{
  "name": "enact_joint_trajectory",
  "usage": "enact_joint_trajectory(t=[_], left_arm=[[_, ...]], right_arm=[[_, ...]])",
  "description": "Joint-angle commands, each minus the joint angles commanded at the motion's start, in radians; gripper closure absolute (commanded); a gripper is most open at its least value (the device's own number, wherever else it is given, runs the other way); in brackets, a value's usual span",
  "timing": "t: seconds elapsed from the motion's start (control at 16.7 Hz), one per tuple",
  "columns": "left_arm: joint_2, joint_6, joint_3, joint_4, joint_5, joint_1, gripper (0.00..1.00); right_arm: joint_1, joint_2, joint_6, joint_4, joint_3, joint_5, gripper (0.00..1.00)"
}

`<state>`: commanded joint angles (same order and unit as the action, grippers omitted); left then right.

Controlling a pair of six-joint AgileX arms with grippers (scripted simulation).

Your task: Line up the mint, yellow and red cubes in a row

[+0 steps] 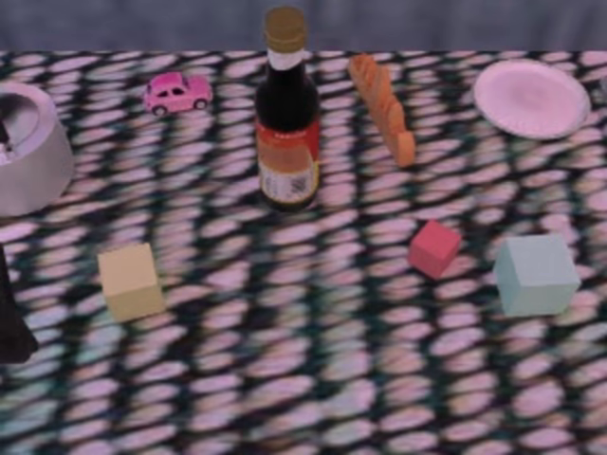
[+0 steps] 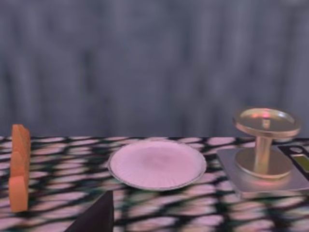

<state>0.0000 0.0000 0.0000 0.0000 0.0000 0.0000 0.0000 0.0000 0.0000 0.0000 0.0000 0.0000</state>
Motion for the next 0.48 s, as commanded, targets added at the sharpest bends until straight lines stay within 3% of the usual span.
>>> enact_joint_trajectory(t=[0.24,0.48], left_arm=[[0.000,0.000,0.000,0.000,0.000,0.000,0.00],[0.000,0.000,0.000,0.000,0.000,0.000,0.00]], right_arm=[[0.009,0.030,-0.008,-0.019,0.030,-0.001,0.00],[0.054,0.219,-0.053,-0.132,0.215,-0.002,0.00]])
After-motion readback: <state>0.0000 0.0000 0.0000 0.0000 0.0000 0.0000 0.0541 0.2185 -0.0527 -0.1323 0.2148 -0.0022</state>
